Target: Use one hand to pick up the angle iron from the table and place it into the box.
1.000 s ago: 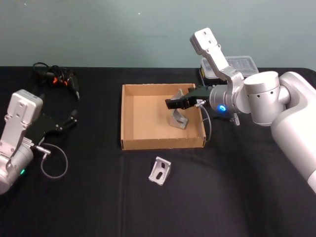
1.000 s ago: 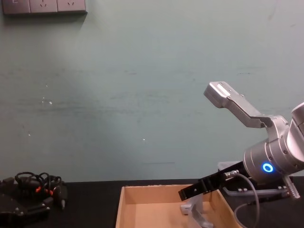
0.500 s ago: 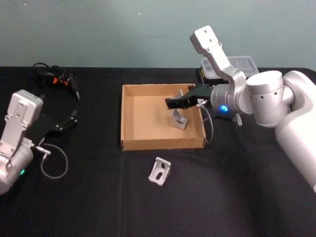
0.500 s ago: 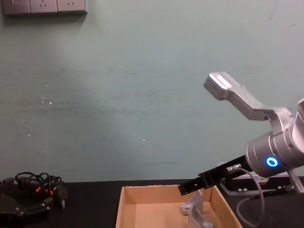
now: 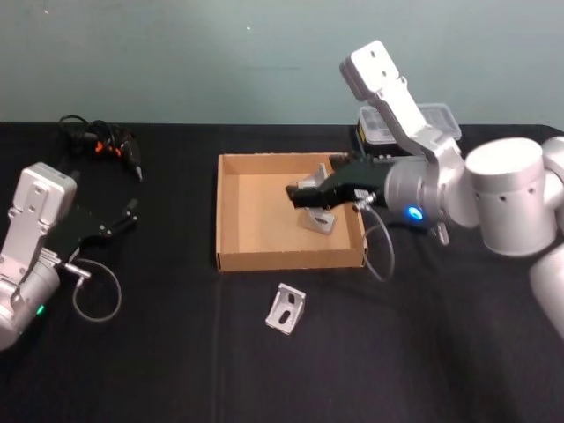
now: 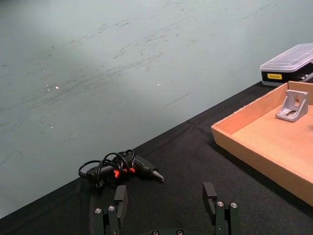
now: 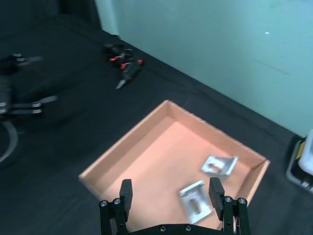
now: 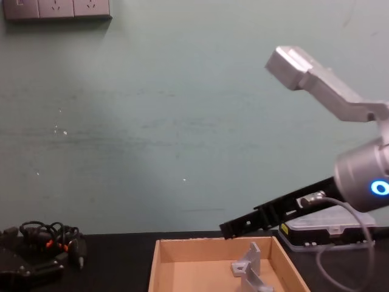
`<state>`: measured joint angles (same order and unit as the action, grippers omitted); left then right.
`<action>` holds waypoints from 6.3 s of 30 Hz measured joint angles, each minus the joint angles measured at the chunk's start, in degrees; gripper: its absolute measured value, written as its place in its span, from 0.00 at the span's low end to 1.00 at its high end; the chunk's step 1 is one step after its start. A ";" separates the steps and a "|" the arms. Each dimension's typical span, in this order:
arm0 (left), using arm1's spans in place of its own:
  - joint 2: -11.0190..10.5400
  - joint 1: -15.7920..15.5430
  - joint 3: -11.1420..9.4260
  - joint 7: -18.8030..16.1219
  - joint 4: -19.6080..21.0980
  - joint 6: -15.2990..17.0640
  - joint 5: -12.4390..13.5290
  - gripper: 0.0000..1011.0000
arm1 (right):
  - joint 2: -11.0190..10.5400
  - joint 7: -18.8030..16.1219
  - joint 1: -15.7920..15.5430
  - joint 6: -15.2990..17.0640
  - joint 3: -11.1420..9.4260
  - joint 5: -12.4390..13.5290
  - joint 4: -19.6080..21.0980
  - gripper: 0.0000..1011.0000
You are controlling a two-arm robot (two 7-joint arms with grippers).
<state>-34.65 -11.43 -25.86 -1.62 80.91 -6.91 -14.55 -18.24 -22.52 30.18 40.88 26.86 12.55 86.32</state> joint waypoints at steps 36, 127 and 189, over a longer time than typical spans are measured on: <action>0.00 0.00 0.00 0.00 0.00 0.00 0.00 1.00 | -8.74 -10.66 -1.52 13.80 10.81 1.14 10.71 0.99; 0.00 0.00 0.00 0.00 0.00 0.00 0.00 1.00 | -5.51 -9.56 -1.36 8.92 11.31 0.40 5.04 0.08; 0.00 0.00 0.00 0.00 -0.01 0.00 0.00 1.00 | 16.57 3.84 13.31 -0.79 3.12 -10.02 -30.41 0.08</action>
<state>-34.65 -11.43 -25.86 -1.62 80.90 -6.91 -14.55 -1.67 -18.69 43.49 40.09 29.98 2.53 55.90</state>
